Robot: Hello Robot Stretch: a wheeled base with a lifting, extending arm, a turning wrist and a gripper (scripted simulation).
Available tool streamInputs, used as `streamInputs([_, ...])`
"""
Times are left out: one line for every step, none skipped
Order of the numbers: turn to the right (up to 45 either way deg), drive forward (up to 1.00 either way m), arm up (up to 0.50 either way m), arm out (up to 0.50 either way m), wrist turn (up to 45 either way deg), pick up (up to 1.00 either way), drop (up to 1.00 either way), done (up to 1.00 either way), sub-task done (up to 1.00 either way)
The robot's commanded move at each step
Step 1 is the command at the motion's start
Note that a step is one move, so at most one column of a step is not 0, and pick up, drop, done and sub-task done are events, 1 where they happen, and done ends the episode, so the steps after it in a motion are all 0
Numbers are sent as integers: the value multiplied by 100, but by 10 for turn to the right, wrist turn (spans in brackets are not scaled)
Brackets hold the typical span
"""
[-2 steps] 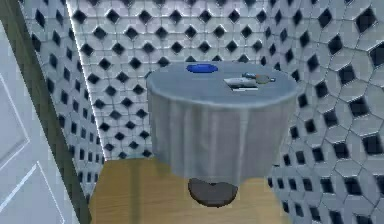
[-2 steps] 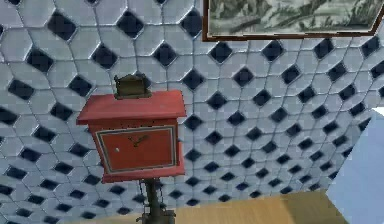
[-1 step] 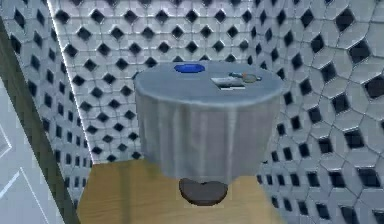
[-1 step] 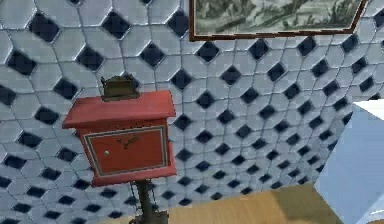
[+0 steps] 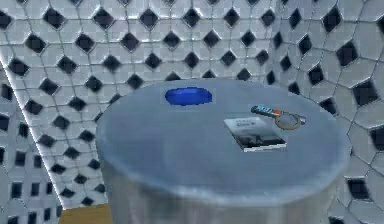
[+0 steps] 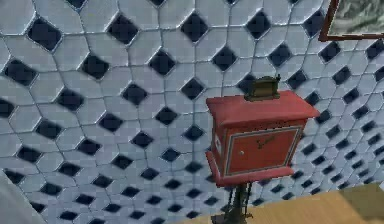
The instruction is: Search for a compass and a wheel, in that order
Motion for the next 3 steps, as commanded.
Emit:
streamInputs([240, 0, 0, 0, 0, 0, 0, 0, 0])
streamInputs([0, 0, 0, 0, 0, 0, 0, 0, 100])
streamInputs([450, 0, 0, 0, 0, 0, 0, 0, 0])
